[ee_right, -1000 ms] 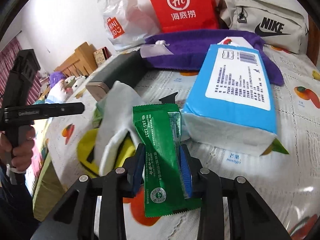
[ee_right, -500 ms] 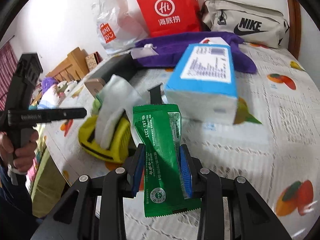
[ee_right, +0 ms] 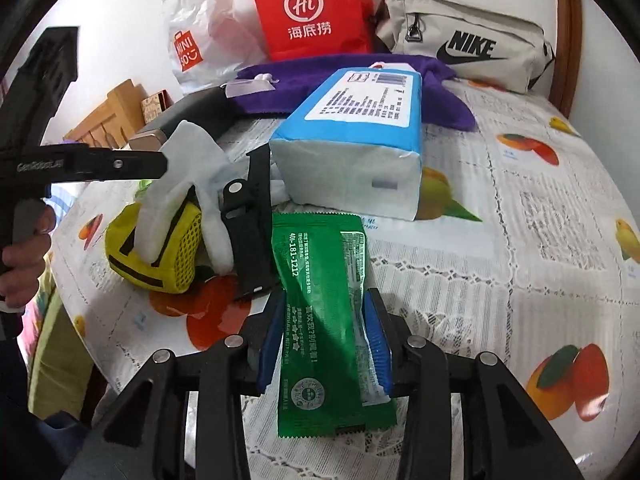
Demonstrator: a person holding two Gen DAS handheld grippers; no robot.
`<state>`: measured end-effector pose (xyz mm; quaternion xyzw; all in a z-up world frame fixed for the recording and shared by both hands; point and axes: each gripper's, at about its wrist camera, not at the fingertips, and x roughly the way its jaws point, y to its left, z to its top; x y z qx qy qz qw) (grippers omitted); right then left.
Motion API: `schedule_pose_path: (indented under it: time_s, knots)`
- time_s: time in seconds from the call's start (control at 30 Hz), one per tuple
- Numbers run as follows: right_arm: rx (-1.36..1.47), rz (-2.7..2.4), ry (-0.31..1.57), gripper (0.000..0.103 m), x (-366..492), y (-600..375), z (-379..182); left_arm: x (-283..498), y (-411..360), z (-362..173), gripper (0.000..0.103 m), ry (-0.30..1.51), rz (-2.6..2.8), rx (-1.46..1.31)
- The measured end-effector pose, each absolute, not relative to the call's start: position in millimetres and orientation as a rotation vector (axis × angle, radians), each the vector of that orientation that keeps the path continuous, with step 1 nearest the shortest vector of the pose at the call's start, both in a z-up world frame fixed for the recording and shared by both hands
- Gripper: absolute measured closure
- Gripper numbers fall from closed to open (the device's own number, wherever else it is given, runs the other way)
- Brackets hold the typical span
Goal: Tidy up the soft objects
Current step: 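Grasp the green wrapper packet with the right gripper, then grasp the white glove with mint-green palm with the left gripper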
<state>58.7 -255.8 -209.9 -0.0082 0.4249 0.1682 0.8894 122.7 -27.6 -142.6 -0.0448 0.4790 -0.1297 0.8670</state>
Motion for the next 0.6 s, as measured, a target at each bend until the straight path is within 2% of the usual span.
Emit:
schedule_pose_path:
  time_s: [0.23, 0.3, 0.33, 0.4, 0.43, 0.6]
  knots:
    - [-0.016, 0.343, 0.851, 0.065, 59.4, -256.9, -211.7, 131.2, -36.4, -153.2, 0.036, 0.991, -0.218, -0.074]
    - [-0.036, 0.338, 0.848, 0.065, 59.2, -254.6, -211.5, 131.6, -41.2, -154.1, 0.048, 0.974, -0.208, -0.047]
    - [-0.043, 0.335, 0.848, 0.065, 58.9, -253.5, -211.3, 131.2, -41.8, -153.6, 0.064, 0.965, -0.210, -0.046]
    - [-0.048, 0.332, 0.851, 0.066, 59.1, -252.8, -210.9, 131.4, -40.6, -153.0, 0.077, 0.970, -0.235, -0.066]
    - [-0.044, 0.331, 0.854, 0.066, 59.2, -253.1, -210.5, 131.2, -39.8, -151.9, 0.090, 0.965, -0.245, -0.076]
    - [-0.016, 0.315, 0.861, 0.068, 59.0, -254.6, -208.8, 120.6, -24.8, -138.6, 0.092, 0.910, -0.279, -0.144]
